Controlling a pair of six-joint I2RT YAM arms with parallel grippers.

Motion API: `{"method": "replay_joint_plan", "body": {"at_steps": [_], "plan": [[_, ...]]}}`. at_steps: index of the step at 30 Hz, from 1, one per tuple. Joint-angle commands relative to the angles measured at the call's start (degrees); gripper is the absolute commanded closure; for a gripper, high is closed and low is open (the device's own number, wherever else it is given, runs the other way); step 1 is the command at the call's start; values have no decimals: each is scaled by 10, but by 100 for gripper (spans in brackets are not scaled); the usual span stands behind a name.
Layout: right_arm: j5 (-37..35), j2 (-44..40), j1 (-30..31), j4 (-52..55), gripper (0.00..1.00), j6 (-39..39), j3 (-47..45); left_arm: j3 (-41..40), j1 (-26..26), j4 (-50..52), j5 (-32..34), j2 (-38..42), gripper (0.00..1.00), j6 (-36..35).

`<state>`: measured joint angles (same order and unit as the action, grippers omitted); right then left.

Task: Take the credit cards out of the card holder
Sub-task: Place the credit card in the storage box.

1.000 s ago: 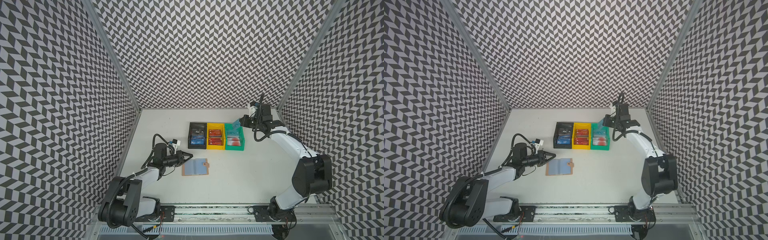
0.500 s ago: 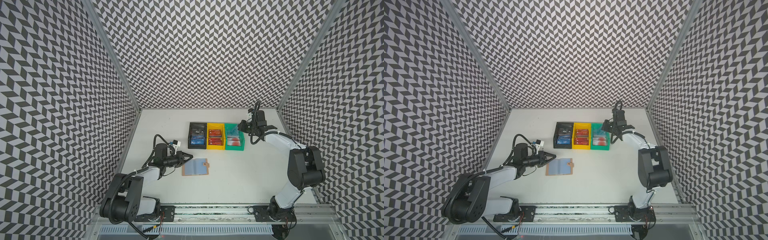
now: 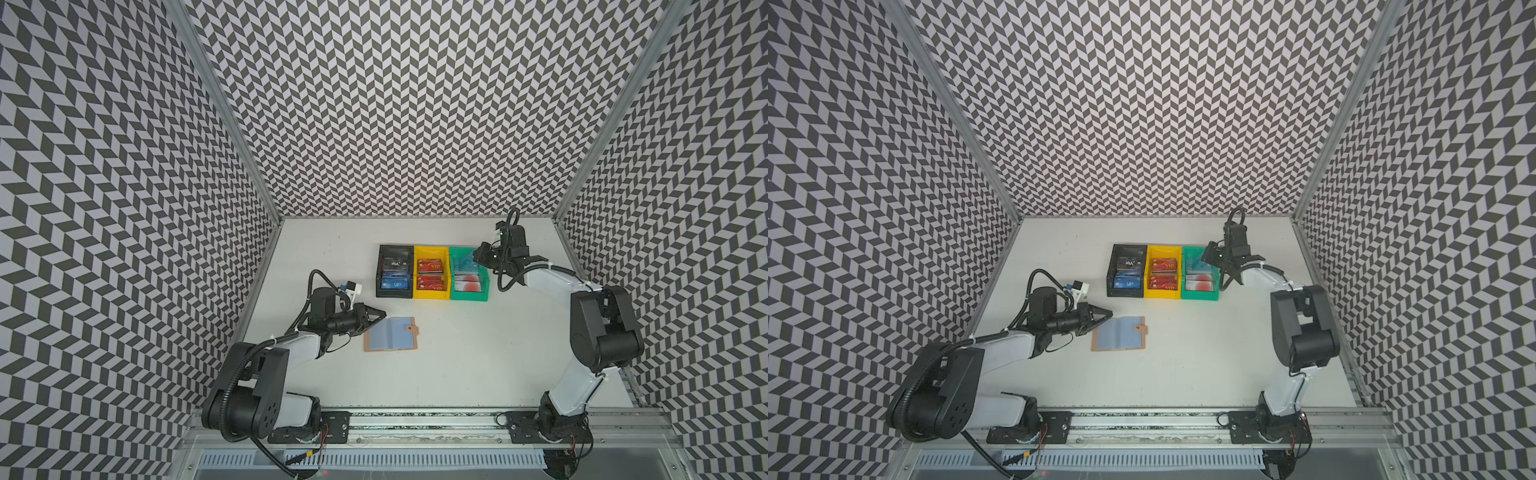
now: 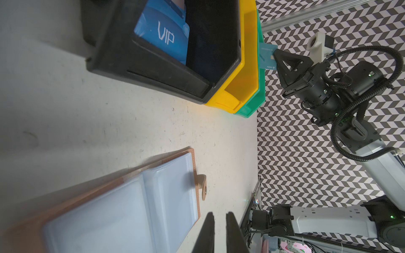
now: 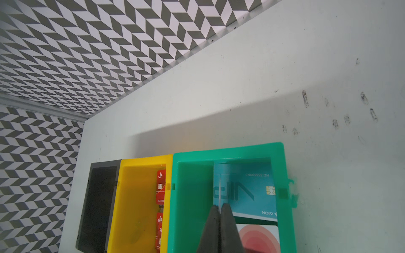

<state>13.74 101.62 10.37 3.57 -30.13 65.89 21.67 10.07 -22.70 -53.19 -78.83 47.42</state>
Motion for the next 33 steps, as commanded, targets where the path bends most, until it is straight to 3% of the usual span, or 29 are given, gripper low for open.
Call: {"method": "replay_joint_plan", "body": {"at_steps": [1,13,24,31,33], "plan": [[-4,13,3,-36,100,-15,-4,-3,-4,-17,1,-6,86,-5],[-7,19,10,-55,98,-23,-25,-6,-3,-20,2,-10,85,-3],[-45,11,13,-29,80,-1,-12,-8,-3,-26,1,-16,85,-4],[-51,-22,14,-24,77,36,-13,-10,-3,-32,3,-20,85,-2],[-57,-47,13,-23,76,64,-21,-10,-4,-29,19,-17,81,-4]]}}
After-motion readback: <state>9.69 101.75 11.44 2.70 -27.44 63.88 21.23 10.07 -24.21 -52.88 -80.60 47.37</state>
